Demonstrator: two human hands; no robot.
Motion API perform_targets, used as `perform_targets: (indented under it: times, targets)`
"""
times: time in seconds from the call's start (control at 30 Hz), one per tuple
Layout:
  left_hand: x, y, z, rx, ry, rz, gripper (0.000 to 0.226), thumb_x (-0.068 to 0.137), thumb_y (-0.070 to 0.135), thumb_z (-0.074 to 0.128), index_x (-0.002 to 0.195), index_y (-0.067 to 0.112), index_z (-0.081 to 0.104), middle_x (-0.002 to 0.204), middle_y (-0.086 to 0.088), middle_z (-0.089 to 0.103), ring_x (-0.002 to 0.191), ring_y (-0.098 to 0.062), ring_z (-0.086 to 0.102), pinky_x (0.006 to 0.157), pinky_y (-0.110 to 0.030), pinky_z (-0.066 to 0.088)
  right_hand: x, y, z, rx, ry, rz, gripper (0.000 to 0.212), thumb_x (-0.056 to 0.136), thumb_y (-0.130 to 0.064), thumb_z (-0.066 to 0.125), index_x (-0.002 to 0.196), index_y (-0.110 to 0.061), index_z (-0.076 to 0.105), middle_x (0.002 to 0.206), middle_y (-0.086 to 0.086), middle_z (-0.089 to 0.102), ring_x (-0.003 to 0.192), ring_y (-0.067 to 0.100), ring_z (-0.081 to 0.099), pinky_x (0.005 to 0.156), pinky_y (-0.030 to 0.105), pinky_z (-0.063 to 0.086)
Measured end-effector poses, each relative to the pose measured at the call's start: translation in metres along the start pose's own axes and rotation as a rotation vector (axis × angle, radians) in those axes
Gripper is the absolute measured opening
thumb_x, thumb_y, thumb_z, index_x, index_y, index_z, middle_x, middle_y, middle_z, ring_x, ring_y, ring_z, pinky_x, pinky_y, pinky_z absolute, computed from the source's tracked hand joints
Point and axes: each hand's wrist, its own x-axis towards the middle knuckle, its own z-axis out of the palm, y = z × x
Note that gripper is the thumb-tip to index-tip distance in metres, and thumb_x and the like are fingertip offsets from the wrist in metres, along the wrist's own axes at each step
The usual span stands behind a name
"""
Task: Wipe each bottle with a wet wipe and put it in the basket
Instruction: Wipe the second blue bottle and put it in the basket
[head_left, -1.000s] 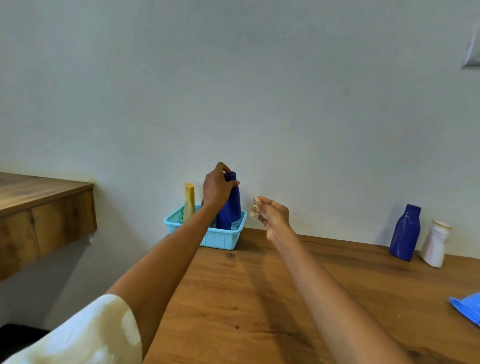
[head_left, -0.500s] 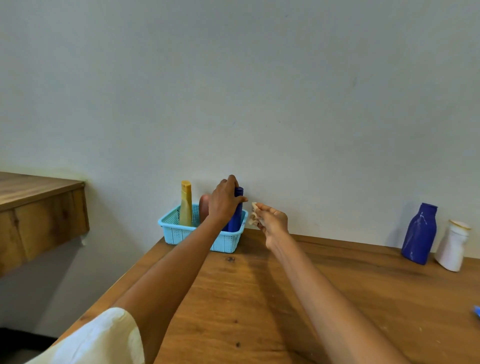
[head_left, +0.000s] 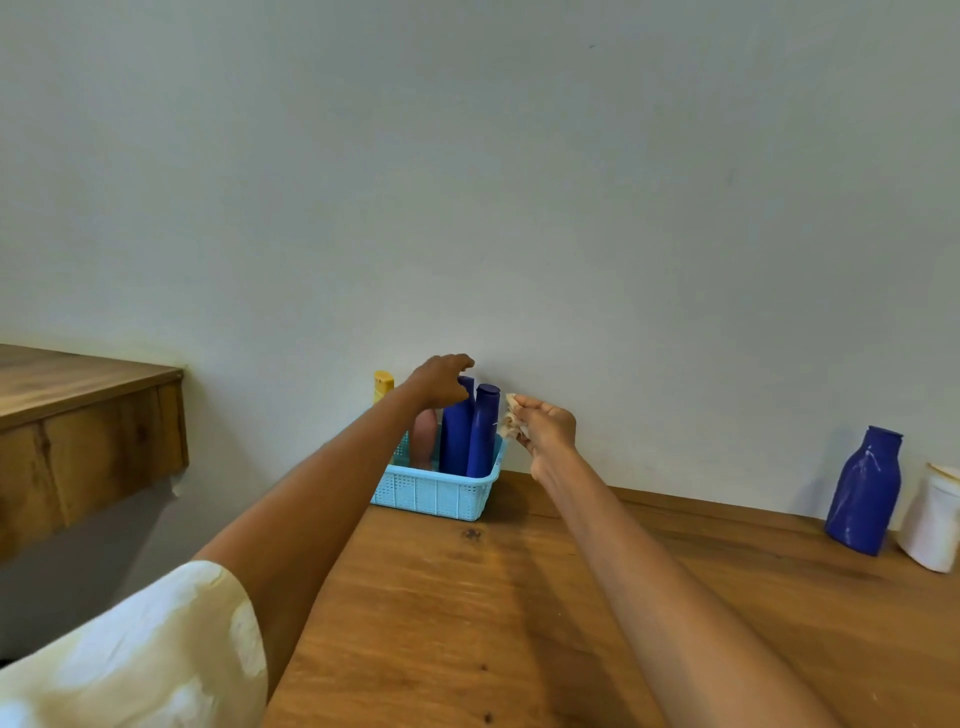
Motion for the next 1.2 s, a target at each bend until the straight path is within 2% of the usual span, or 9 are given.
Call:
perform_targets:
  times: [0.1, 0.2, 0.3, 0.57, 0.7, 0.87, 0.97, 1.1, 1.2]
  targets:
    - [0.008, 0.000, -0.001, 0.086, -0.040, 0.038, 0.046, 0.086, 0.008, 0.061, 0.130, 0.009, 0.051, 0.131, -0.010, 0.054, 0.118, -0.025, 0.051, 0.098, -0.033, 0.042, 0.003, 0.000, 0.000, -0.013, 0.008, -0.001, 0.017, 0.088, -0.004, 0.061, 0.102, -0.009, 0.067, 0.102, 0.006, 0.067, 0.089, 0.016, 0.061, 0.075, 0.025, 0.053]
    - [0.013, 0.002, -0.007, 0.038, -0.022, 0.038, 0.039, 0.080, 0.005, 0.069, 0.118, 0.006, 0.060, 0.120, -0.012, 0.062, 0.107, -0.023, 0.058, 0.090, -0.029, 0.045, 0.004, 0.000, 0.001, -0.032, 0.002, -0.012, 0.017, 0.088, -0.005, 0.061, 0.103, -0.009, 0.067, 0.101, 0.005, 0.066, 0.091, 0.016, 0.061, 0.071, 0.024, 0.051]
    - [0.014, 0.003, -0.011, 0.018, -0.008, 0.024, 0.034, 0.076, 0.015, 0.076, 0.107, 0.005, 0.066, 0.114, -0.011, 0.063, 0.102, -0.022, 0.059, 0.085, -0.028, 0.045, 0.003, 0.000, 0.002, -0.035, 0.000, -0.023, 0.016, 0.088, -0.006, 0.061, 0.103, -0.010, 0.067, 0.101, 0.005, 0.066, 0.092, 0.017, 0.062, 0.071, 0.024, 0.051]
    - [0.008, -0.003, -0.003, -0.011, 0.140, -0.085, 0.036, 0.080, 0.033, 0.072, 0.100, 0.004, 0.065, 0.110, -0.012, 0.062, 0.100, -0.024, 0.057, 0.076, -0.027, 0.042, -0.005, 0.005, 0.007, -0.029, 0.002, -0.018, 0.009, 0.087, -0.008, 0.063, 0.094, -0.013, 0.066, 0.092, 0.002, 0.066, 0.078, 0.011, 0.060, 0.059, 0.019, 0.049]
    - [0.010, -0.007, -0.006, 0.024, 0.082, -0.097, 0.045, 0.085, 0.044, 0.062, 0.111, 0.008, 0.062, 0.120, -0.010, 0.060, 0.108, -0.024, 0.055, 0.082, -0.030, 0.043, -0.004, 0.007, 0.007, -0.037, 0.013, -0.014, 0.013, 0.088, -0.007, 0.061, 0.099, -0.011, 0.067, 0.095, 0.003, 0.066, 0.079, 0.011, 0.060, 0.061, 0.020, 0.050]
    - [0.009, -0.005, -0.014, -0.047, -0.021, -0.016, 0.052, 0.089, 0.048, 0.055, 0.130, 0.015, 0.053, 0.139, -0.007, 0.048, 0.128, -0.026, 0.042, 0.107, -0.049, 0.033, 0.000, 0.010, 0.005, -0.048, 0.042, -0.002, 0.015, 0.089, -0.006, 0.060, 0.101, -0.010, 0.067, 0.103, 0.006, 0.066, 0.091, 0.017, 0.061, 0.076, 0.028, 0.053]
    - [0.011, -0.005, -0.009, 0.116, -0.124, -0.005, 0.058, 0.083, 0.057, 0.056, 0.127, 0.019, 0.055, 0.138, -0.006, 0.046, 0.131, -0.028, 0.036, 0.109, -0.054, 0.024, -0.001, 0.012, 0.004, -0.048, 0.048, 0.003, 0.014, 0.088, -0.007, 0.062, 0.100, -0.010, 0.067, 0.103, 0.007, 0.066, 0.091, 0.017, 0.060, 0.081, 0.031, 0.054]
    - [0.012, 0.002, -0.005, 0.172, -0.018, 0.024, 0.044, 0.085, 0.055, 0.056, 0.119, 0.026, 0.060, 0.139, -0.002, 0.044, 0.132, -0.026, 0.032, 0.109, -0.059, 0.008, 0.000, 0.009, 0.003, -0.048, 0.047, -0.005, 0.012, 0.088, -0.008, 0.062, 0.098, -0.012, 0.067, 0.103, 0.006, 0.066, 0.093, 0.018, 0.061, 0.079, 0.029, 0.053]
    - [0.013, 0.006, -0.005, 0.183, -0.026, 0.049, 0.039, 0.084, 0.055, 0.057, 0.114, 0.030, 0.061, 0.138, -0.003, 0.045, 0.134, -0.026, 0.030, 0.108, -0.061, 0.002, 0.001, 0.007, 0.001, -0.047, 0.040, -0.017, 0.012, 0.089, -0.008, 0.061, 0.099, -0.011, 0.067, 0.101, 0.005, 0.066, 0.090, 0.017, 0.061, 0.072, 0.026, 0.052]
